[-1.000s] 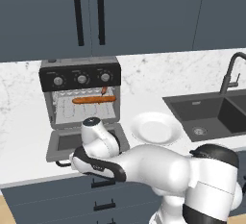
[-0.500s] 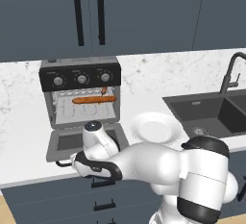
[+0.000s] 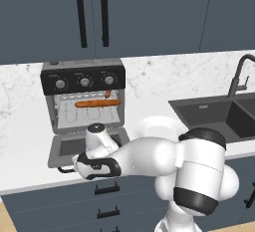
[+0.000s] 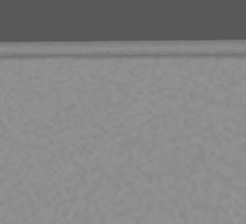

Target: Pick up the kebab skewer and baguette bread, and place them inside the toaster oven. Close the toaster oven door and start by setting the timer.

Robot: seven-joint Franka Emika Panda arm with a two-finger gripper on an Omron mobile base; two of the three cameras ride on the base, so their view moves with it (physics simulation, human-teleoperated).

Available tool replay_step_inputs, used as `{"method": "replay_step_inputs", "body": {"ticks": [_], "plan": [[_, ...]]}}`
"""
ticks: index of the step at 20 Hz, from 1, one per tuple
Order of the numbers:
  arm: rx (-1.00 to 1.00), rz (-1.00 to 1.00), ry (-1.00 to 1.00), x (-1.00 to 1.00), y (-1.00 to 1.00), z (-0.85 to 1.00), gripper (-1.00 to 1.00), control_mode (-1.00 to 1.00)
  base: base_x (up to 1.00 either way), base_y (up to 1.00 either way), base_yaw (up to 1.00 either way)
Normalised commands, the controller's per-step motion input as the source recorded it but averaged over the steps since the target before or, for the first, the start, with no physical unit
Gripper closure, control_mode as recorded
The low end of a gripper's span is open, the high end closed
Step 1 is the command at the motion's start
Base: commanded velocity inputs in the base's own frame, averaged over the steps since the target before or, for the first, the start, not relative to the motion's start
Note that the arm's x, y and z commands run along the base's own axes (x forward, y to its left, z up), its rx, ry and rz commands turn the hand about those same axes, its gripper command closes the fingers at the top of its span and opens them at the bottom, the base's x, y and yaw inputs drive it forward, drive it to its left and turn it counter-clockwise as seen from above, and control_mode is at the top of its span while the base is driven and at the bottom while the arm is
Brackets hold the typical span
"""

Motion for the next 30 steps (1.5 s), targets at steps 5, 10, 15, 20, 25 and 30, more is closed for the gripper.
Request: {"method": "replay_step_inputs", "body": {"ticks": [5,10,15,20,25,30], "plan": [[0.03,0.0,-0.09,0.21,0.0,-0.02,-1.0,-1.0,0.0,0.0,0.0],[0.02,0.0,-0.17,0.14,0.0,-0.09,-1.0,-1.0,0.0,0.0,0.0],[0.01,0.0,-0.13,0.41,0.0,0.0,-1.0,-1.0,0.0,0.0,0.0],[0.02,0.0,-0.1,0.47,0.0,0.0,-1.0,-1.0,0.0,0.0,0.0],[0.05,0.0,-0.18,0.35,-0.02,0.0,-1.0,-1.0,0.0,0.0,0.0],[0.04,0.0,-0.29,0.34,-0.23,0.0,-1.0,-1.0,0.0,0.0,0.0]]}}
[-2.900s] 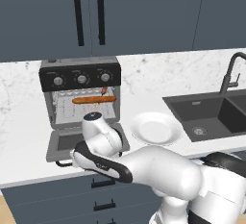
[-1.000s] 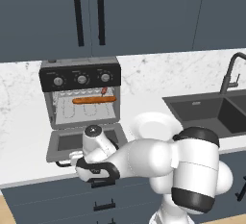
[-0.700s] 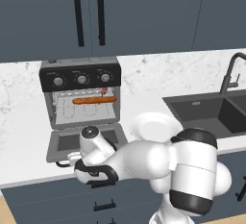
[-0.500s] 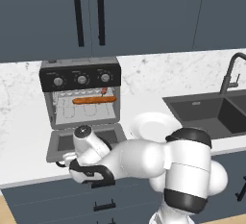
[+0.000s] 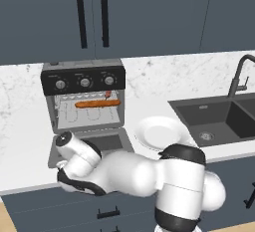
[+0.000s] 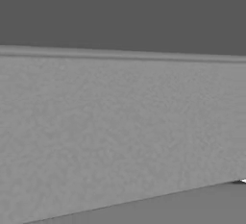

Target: Pick up the kebab skewer and baguette bread, and place them inside the toaster oven. Close the toaster oven door and start by setting the timer.

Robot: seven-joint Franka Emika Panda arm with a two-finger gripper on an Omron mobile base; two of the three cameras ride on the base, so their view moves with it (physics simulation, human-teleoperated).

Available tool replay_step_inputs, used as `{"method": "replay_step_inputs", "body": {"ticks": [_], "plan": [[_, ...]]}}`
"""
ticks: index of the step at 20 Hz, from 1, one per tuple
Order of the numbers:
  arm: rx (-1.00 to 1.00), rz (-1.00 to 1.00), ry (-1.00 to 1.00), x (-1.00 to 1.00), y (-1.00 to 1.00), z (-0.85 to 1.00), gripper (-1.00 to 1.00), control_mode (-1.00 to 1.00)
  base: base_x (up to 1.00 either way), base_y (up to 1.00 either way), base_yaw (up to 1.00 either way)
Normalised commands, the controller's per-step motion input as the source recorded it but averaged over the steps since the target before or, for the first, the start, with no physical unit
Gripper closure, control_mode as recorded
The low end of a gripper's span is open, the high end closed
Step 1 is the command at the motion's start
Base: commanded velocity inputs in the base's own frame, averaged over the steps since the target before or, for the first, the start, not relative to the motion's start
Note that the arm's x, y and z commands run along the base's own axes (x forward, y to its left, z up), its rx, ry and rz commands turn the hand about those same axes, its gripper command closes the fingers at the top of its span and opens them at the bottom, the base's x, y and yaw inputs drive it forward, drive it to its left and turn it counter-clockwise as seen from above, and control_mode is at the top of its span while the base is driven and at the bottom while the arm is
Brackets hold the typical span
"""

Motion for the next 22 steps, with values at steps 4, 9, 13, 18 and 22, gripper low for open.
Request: {"method": "replay_step_inputs", "body": {"ticks": [4,9,13,18,22], "plan": [[0.04,0.0,-0.29,0.49,-0.42,0.0,-1.0,-1.0,0.0,0.0,0.0],[0.06,0.0,-0.27,0.56,-0.67,0.0,-1.0,-1.0,0.0,0.0,0.0],[0.07,0.0,-0.29,0.57,-0.7,-0.06,-1.0,-1.0,0.0,0.0,0.0],[0.08,0.0,-0.3,0.68,-0.8,-0.12,-1.0,-1.0,0.0,0.0,0.0],[0.1,0.0,-0.27,0.81,-0.89,-0.01,-1.0,-1.0,0.0,0.0,0.0]]}}
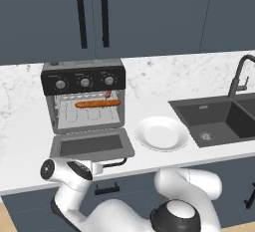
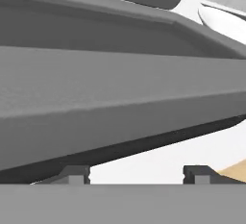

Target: Pick up the kebab skewer and baguette bread, and place them inside the toaster oven. Close the toaster oven door and start by setting the timer.

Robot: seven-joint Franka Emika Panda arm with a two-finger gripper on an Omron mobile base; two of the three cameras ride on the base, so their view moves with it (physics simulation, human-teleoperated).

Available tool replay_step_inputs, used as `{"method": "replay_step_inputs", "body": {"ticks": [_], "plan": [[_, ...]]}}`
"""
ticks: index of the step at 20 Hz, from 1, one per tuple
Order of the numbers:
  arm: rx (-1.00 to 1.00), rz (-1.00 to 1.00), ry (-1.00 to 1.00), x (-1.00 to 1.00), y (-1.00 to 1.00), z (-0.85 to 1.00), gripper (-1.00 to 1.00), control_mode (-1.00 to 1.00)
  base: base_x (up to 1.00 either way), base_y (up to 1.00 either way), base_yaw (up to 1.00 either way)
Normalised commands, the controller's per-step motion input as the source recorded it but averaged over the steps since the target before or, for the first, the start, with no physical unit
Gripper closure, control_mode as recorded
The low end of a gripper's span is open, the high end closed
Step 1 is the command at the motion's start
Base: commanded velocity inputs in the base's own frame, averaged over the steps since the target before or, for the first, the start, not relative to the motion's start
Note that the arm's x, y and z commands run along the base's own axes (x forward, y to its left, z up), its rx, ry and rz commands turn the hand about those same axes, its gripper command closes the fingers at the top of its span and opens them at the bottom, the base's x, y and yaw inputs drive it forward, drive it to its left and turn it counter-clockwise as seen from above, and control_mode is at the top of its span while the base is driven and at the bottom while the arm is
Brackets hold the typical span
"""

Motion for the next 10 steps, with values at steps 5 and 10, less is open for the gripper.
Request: {"method": "replay_step_inputs", "body": {"ticks": [5,10], "plan": [[0.11,0.0,-0.15,0.87,-0.87,0.18,-1.0,-1.0,0.0,0.0,0.0],[0.07,0.0,-0.07,0.92,-0.72,0.49,-1.0,-1.0,0.0,0.0,0.0]]}}
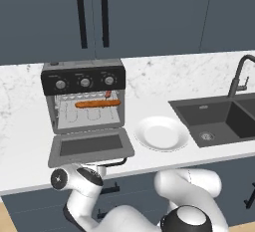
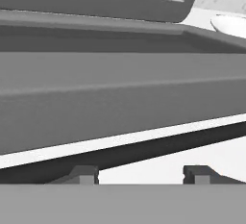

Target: Pick up the kebab skewer and baguette bread, and place them inside the toaster oven. Close the toaster oven door and start by setting the timer.

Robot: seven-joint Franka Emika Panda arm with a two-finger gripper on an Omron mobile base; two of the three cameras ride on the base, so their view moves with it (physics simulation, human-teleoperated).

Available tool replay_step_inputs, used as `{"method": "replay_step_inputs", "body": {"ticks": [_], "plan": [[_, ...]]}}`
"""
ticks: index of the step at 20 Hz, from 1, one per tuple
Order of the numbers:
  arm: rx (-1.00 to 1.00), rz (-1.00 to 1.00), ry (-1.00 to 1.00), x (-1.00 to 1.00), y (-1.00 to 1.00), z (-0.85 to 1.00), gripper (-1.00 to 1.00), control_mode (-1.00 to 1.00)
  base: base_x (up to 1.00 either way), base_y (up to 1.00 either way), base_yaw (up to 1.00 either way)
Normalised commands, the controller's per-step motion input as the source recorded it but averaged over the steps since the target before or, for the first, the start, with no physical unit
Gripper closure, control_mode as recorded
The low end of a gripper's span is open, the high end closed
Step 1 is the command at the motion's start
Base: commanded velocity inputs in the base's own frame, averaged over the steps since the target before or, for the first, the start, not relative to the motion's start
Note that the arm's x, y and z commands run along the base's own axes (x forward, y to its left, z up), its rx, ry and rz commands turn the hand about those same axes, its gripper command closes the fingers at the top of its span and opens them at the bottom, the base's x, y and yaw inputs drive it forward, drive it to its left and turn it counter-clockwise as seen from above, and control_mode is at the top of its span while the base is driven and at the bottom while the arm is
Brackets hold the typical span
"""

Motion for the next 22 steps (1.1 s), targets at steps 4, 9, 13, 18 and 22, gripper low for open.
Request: {"method": "replay_step_inputs", "body": {"ticks": [4,9,13,18,22], "plan": [[0.06,0.0,-0.05,0.95,-0.7,0.55,-1.0,-1.0,0.0,0.0,0.0],[0.03,0.0,-0.08,0.85,-0.68,0.64,-1.0,-1.0,0.0,0.0,0.0],[0.02,0.0,-0.07,0.81,-0.74,0.65,-1.0,-1.0,0.0,0.0,0.0],[0.01,0.0,-0.04,0.79,-0.81,0.67,-1.0,-1.0,0.0,0.0,0.0],[0.0,0.0,-0.04,0.84,-0.88,0.56,-1.0,-1.0,0.0,0.0,0.0]]}}
